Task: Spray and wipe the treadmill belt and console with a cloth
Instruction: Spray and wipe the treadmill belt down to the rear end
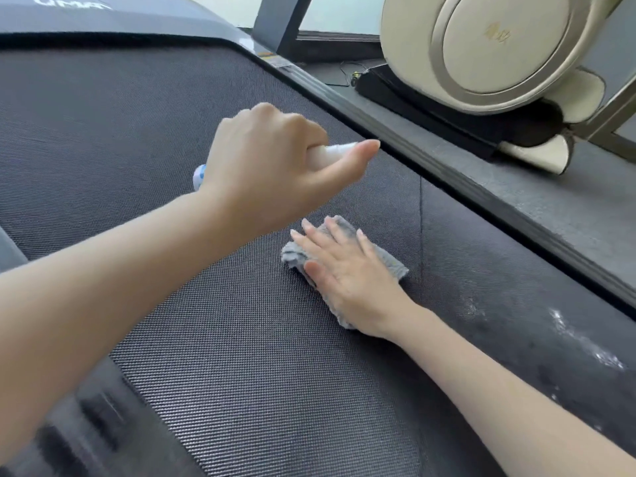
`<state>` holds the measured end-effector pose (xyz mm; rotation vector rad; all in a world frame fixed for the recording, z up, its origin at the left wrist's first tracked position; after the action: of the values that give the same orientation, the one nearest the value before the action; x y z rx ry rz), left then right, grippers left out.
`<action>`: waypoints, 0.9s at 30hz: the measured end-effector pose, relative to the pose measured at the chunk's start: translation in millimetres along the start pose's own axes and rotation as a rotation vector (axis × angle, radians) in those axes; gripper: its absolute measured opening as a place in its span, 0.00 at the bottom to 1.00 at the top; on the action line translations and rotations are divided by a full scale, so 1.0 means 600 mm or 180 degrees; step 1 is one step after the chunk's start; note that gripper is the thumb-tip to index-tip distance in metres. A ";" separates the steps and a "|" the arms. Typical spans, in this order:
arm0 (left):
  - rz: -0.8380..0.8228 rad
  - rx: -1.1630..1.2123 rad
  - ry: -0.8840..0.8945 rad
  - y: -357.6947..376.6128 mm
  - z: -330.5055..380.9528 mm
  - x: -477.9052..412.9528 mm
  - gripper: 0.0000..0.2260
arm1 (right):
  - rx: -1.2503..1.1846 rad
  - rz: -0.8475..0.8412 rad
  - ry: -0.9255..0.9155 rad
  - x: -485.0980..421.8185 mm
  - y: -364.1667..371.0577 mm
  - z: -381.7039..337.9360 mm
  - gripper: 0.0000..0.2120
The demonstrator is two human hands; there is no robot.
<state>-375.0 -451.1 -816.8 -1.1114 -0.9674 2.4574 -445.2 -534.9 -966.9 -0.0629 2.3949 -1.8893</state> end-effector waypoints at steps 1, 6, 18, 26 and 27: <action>0.0006 0.0002 0.0001 0.002 0.000 -0.001 0.29 | 0.0033 0.0002 0.0039 -0.004 -0.001 0.008 0.27; 0.0025 0.0086 0.0003 0.011 0.012 -0.014 0.29 | 0.0174 -0.0004 0.0459 -0.037 -0.009 0.085 0.26; -0.0206 -0.0020 0.0077 0.064 0.016 -0.017 0.30 | 0.0240 0.0117 0.2622 0.134 -0.087 0.460 0.27; -0.0144 0.0071 0.0024 0.052 0.032 -0.012 0.29 | 0.0076 0.0137 0.1253 0.031 -0.053 0.268 0.25; -0.0123 0.0052 0.0031 0.050 0.033 -0.011 0.29 | 0.0111 0.0131 0.0831 0.014 -0.043 0.202 0.26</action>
<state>-384.6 -485.8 -823.6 -1.0882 -0.9553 2.4228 -442.3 -659.3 -970.3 0.2491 2.4983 -2.0319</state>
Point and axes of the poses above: each hand's wrist, its own x-axis away from the middle knuckle, its own y-axis out of the palm, z = x × y, the point moved 9 cm from there along -x, towards the middle knuckle, and after that the axes turned 13 degrees about -y, right-handed, at the moved point
